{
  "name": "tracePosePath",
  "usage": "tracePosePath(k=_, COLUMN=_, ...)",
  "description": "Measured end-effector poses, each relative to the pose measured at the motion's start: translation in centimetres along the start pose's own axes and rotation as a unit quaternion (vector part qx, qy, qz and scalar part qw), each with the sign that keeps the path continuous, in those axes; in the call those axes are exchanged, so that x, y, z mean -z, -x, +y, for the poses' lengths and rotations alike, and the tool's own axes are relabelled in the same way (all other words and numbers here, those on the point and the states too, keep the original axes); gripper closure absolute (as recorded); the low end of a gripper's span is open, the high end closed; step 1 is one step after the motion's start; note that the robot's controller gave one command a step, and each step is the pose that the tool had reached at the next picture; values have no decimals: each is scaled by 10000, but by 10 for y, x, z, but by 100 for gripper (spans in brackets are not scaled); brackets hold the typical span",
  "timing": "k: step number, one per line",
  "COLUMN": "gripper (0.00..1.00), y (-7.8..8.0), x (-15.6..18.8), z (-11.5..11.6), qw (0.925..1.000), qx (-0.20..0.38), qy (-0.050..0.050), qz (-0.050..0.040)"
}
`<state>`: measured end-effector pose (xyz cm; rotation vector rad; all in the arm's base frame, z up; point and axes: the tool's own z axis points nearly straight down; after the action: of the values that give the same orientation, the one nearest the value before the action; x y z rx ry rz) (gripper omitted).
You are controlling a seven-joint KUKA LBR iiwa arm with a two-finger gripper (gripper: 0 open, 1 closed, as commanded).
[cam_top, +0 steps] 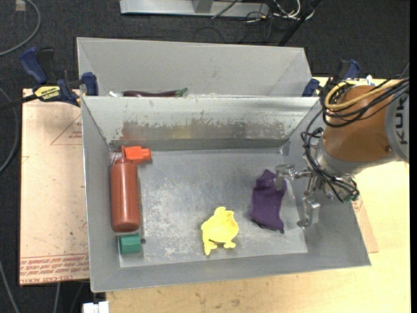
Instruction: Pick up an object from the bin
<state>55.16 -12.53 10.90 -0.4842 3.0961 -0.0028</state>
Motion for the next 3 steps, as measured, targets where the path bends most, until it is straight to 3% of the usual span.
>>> tracePosePath(k=1, gripper=0, y=56, x=-25, z=-5, qw=9997, qx=233, qy=9, qz=15)
tracePosePath(k=2, gripper=100, y=63, x=-36, z=-18, qw=9843, qx=1767, qy=-1, qz=-16)
tracePosePath(k=3, gripper=100, y=50, x=-37, z=-19, qw=9748, qx=2230, qy=-7, qz=-25)
